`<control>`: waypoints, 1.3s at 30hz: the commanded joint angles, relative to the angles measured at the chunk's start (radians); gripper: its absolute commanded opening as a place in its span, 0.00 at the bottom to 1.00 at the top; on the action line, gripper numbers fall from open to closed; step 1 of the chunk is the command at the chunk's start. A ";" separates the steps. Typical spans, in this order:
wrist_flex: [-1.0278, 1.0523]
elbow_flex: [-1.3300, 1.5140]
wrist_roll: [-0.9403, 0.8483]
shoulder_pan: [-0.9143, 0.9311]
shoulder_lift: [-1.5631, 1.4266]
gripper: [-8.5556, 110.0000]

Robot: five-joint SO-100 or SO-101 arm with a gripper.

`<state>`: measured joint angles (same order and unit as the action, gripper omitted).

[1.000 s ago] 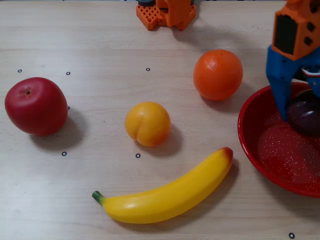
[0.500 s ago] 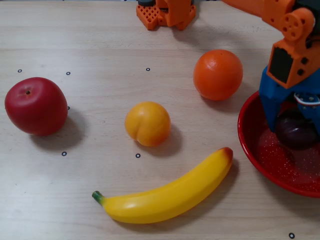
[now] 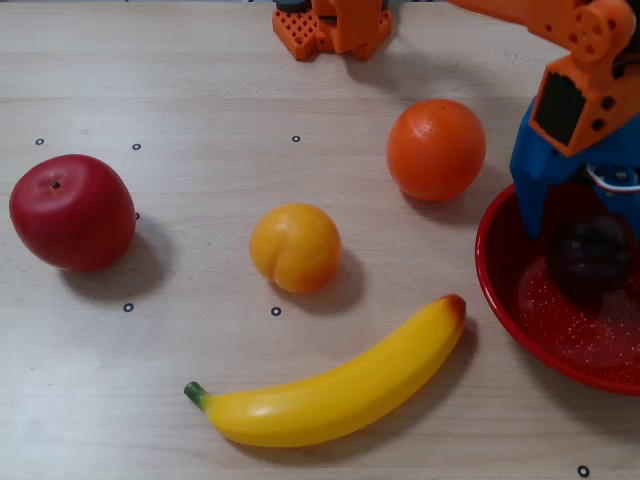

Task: Put plum in the red bowl.

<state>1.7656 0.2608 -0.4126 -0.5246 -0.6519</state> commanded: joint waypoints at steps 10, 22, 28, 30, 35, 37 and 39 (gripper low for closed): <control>-0.003 -0.127 -0.055 -0.008 -0.091 0.38; -0.021 -0.124 -0.074 0.035 -0.213 0.34; -0.025 -0.110 -0.074 0.054 -0.287 0.28; -0.026 -0.110 -0.074 0.058 -0.305 0.25; -0.032 -0.107 -0.074 0.069 -0.337 0.19; -0.034 -0.107 -0.074 0.072 -0.348 0.16; -0.034 -0.107 -0.074 0.072 -0.359 0.10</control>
<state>1.7641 0.2439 -0.4541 -0.4909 -0.8053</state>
